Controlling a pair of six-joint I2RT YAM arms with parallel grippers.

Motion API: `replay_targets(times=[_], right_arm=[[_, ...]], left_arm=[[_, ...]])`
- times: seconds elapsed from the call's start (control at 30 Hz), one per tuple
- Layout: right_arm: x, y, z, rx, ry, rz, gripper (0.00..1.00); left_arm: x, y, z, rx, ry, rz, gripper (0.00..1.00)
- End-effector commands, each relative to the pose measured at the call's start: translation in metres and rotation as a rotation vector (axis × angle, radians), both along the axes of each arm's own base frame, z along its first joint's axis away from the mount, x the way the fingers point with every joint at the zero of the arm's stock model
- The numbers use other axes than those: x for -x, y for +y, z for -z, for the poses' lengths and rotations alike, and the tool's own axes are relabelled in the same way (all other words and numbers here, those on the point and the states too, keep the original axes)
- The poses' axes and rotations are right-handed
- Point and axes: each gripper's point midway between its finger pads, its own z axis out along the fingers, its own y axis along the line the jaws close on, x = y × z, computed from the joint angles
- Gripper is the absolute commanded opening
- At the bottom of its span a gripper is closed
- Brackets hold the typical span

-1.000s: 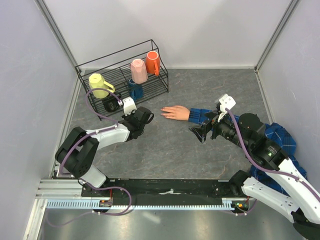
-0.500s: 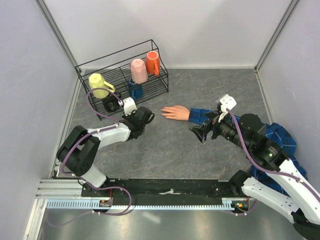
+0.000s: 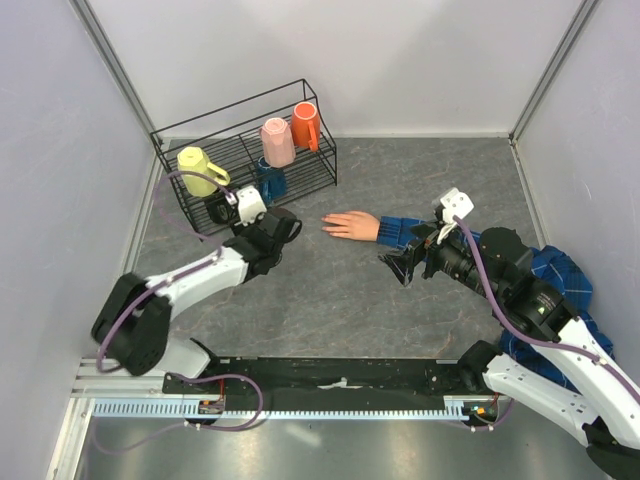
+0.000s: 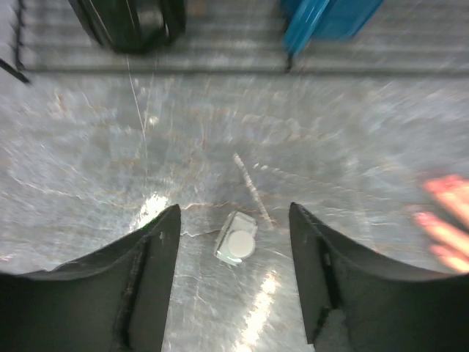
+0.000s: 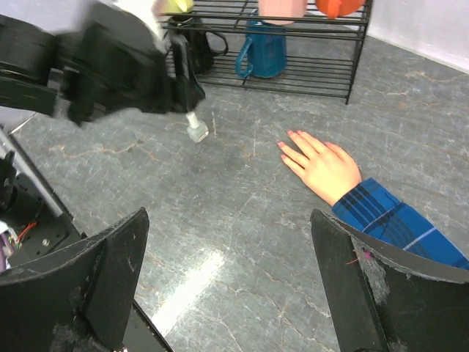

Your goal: Paint the nails

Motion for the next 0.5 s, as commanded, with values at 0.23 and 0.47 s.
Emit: replay_targets(times=[0.23, 0.47], right_arm=[[-0.041, -0.066, -0.051, -0.022, 0.046, 0.495, 0.98], [-0.031, -0.101, -0.12, -0.118, -0.081, 0.601, 0.98]], left_arm=[[0.044, -0.037, -0.293, 0.275, -0.482, 0.498, 0.92], [0.114, -0.061, -0.404, 0.367, -0.656, 0.871, 0.98]])
